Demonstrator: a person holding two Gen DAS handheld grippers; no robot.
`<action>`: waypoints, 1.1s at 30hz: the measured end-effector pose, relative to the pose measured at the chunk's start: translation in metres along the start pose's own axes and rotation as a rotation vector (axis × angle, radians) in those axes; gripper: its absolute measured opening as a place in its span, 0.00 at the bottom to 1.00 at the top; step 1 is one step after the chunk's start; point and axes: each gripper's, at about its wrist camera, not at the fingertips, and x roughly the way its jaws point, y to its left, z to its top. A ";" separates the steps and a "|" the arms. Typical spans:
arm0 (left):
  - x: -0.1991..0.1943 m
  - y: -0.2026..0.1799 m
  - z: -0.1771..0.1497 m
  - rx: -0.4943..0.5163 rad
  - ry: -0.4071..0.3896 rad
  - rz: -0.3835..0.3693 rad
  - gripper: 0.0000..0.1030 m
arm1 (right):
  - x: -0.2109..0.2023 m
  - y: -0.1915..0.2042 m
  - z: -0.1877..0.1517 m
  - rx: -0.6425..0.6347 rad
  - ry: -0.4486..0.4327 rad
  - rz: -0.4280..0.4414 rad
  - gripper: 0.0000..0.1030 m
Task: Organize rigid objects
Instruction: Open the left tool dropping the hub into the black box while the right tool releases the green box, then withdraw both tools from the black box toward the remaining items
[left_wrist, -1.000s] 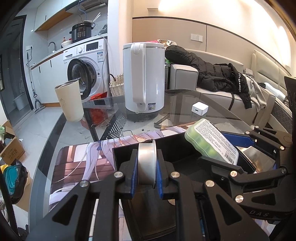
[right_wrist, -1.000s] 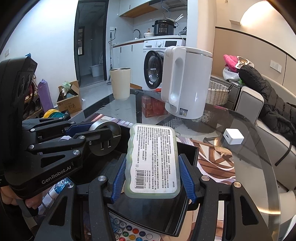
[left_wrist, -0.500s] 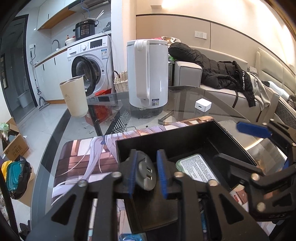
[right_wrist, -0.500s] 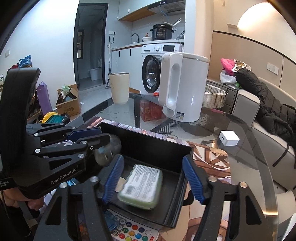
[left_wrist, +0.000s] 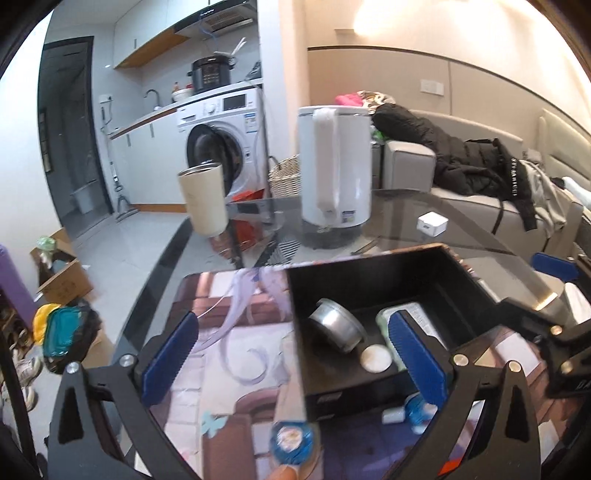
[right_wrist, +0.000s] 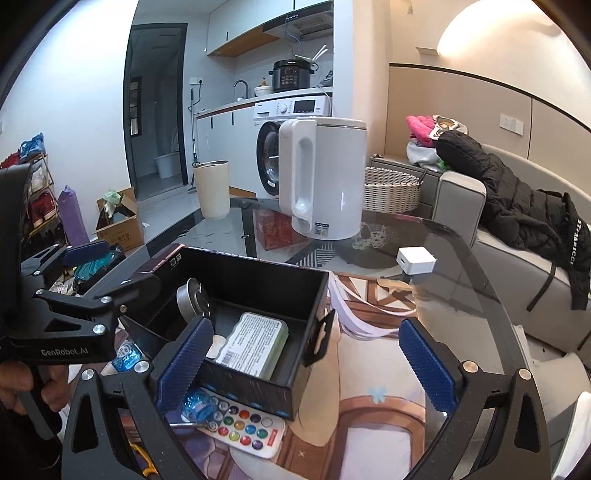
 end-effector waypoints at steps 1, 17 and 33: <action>-0.001 0.003 -0.002 -0.007 0.005 0.008 1.00 | -0.002 -0.001 -0.002 0.003 0.002 0.001 0.99; -0.025 0.026 -0.030 -0.043 0.026 0.062 1.00 | -0.020 0.020 -0.036 -0.058 0.122 0.042 0.99; -0.029 0.016 -0.048 -0.001 0.075 0.027 1.00 | -0.026 0.052 -0.077 -0.183 0.256 0.125 0.99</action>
